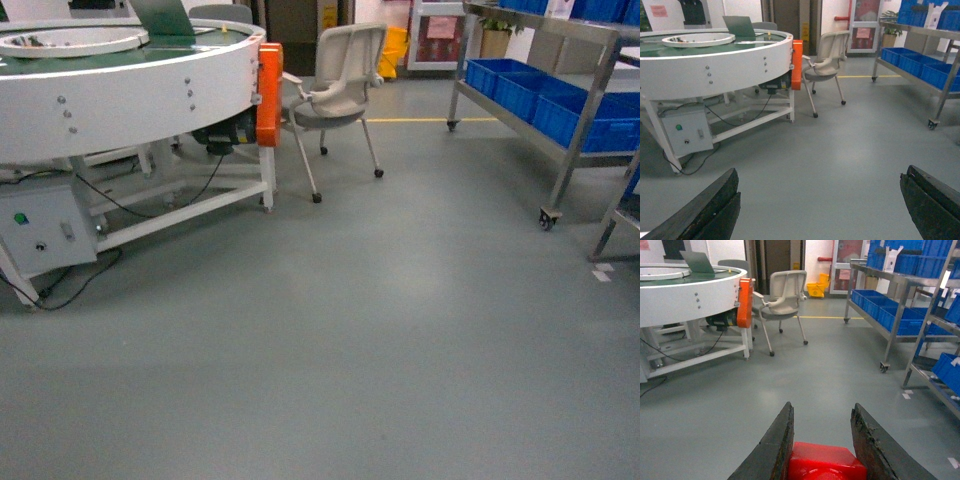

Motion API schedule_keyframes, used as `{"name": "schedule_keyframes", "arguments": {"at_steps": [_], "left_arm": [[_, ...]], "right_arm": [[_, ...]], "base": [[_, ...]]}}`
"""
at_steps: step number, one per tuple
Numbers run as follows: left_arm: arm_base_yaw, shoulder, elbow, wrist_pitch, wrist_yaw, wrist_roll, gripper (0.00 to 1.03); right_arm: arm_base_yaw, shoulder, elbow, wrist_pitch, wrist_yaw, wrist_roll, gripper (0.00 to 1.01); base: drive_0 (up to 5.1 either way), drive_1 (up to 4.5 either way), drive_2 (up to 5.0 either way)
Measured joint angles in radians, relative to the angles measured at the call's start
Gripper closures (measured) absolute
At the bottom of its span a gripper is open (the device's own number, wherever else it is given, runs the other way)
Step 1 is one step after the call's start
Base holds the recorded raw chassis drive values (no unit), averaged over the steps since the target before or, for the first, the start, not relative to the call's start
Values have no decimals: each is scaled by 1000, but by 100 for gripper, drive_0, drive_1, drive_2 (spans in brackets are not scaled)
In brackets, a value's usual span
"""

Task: Pick red block from blue box to shelf

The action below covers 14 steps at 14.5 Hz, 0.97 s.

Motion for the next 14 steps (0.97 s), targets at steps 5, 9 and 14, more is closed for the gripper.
{"name": "schedule_keyframes", "arguments": {"at_steps": [5, 9, 14], "left_arm": [[0, 0, 0, -3, 0, 0, 5], [0, 0, 0, -3, 1, 0, 5], [0, 0, 0, -3, 0, 0, 5]], "right_arm": [[0, 0, 0, -1, 0, 0, 73], [0, 0, 0, -2, 0, 0, 73], [0, 0, 0, -1, 0, 0, 73]], "base": [[-4, 425, -432], [8, 436, -421], [9, 439, -421]]}}
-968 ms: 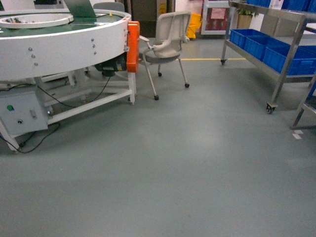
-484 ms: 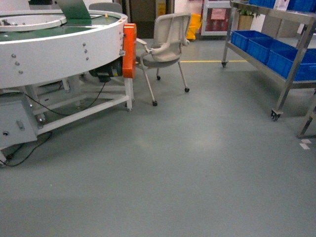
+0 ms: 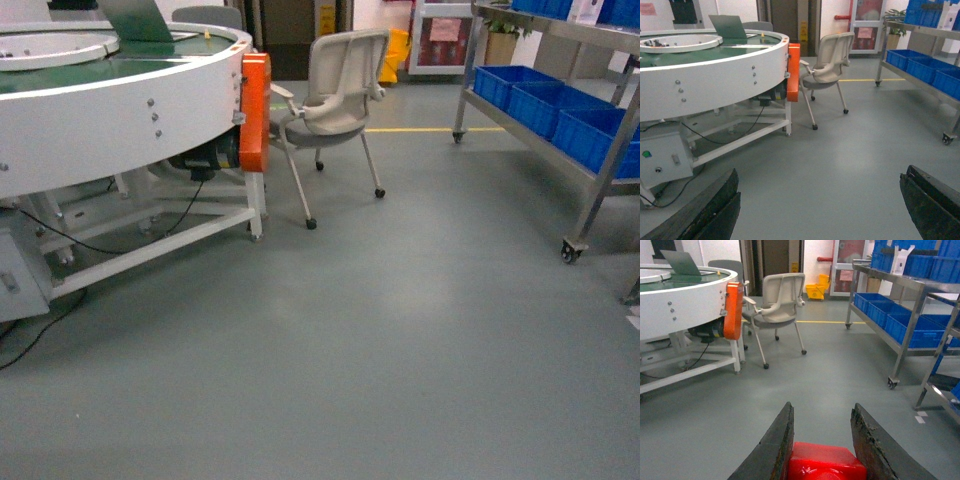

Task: Pick red block from blue box to shelf

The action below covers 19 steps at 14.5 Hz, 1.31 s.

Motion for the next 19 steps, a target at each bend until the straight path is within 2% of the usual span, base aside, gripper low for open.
{"name": "schedule_keyframes", "arguments": {"at_steps": [19], "left_arm": [[1, 0, 0, 5, 0, 0, 5]], "right_arm": [[0, 0, 0, 6, 0, 0, 73]], "base": [[4, 436, -428]]}}
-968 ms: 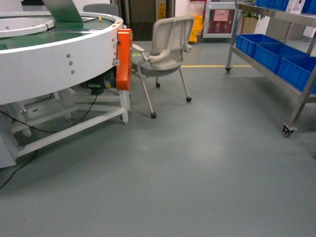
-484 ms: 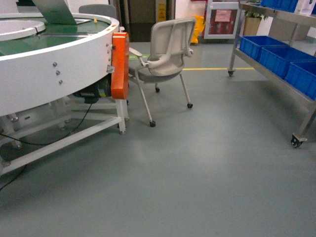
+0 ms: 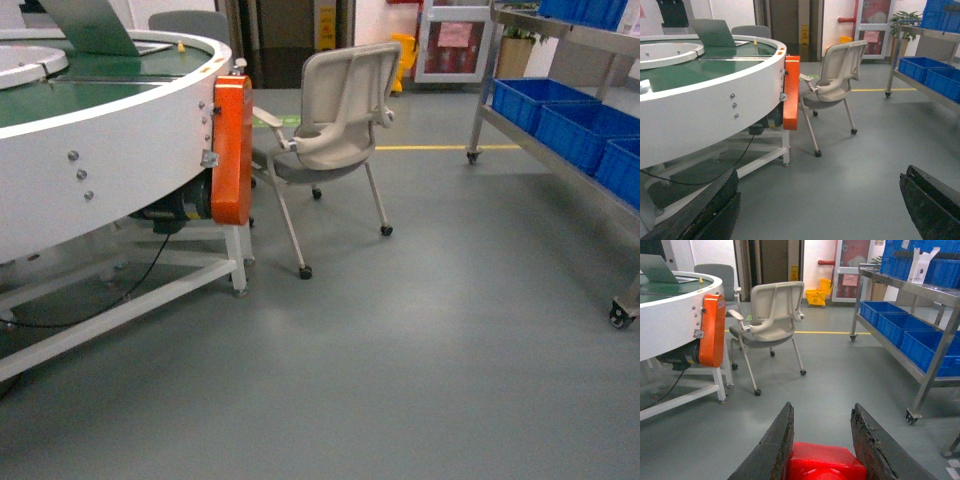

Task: Pick red block from blue box to shelf

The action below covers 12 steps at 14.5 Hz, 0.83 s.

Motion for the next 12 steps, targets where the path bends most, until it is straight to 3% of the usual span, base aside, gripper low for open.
{"name": "schedule_keyframes", "arguments": {"at_steps": [9, 11, 12], "left_arm": [[0, 0, 0, -3, 0, 0, 5], [0, 0, 0, 2, -2, 0, 5], [1, 0, 0, -2, -3, 0, 5]], "right_arm": [[0, 0, 0, -6, 0, 0, 73], [0, 0, 0, -2, 0, 0, 73], [0, 0, 0, -7, 0, 0, 73]], "base": [[1, 434, -433], [-64, 370, -497], [-197, -197, -197]]}}
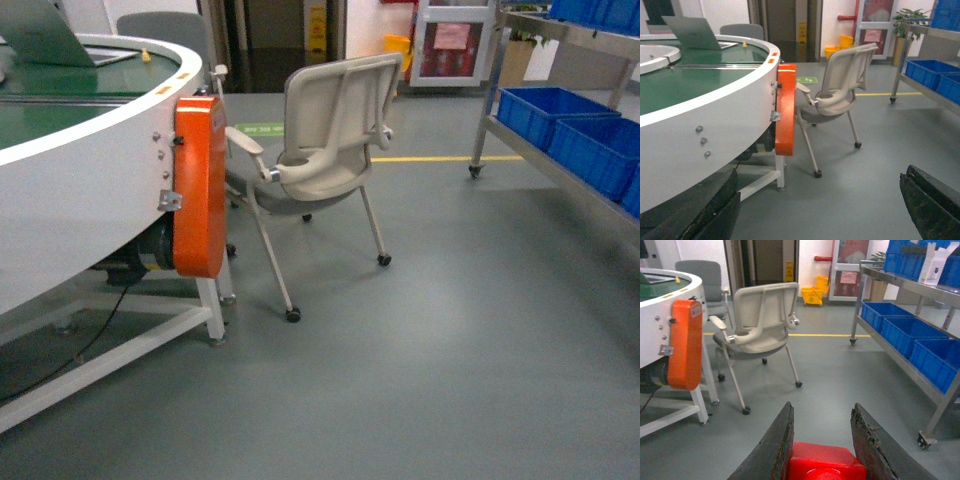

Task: Pick red block from blue box to shelf

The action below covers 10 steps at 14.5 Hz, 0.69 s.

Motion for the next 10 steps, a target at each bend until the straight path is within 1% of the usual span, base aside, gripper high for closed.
{"name": "schedule_keyframes", "arguments": {"at_steps": [10], "left_arm": [[-1, 0, 0, 0, 3, 0, 5]], "right_arm": [[0, 0, 0, 1, 0, 0, 73]], "base": [[-168, -168, -168]]}}
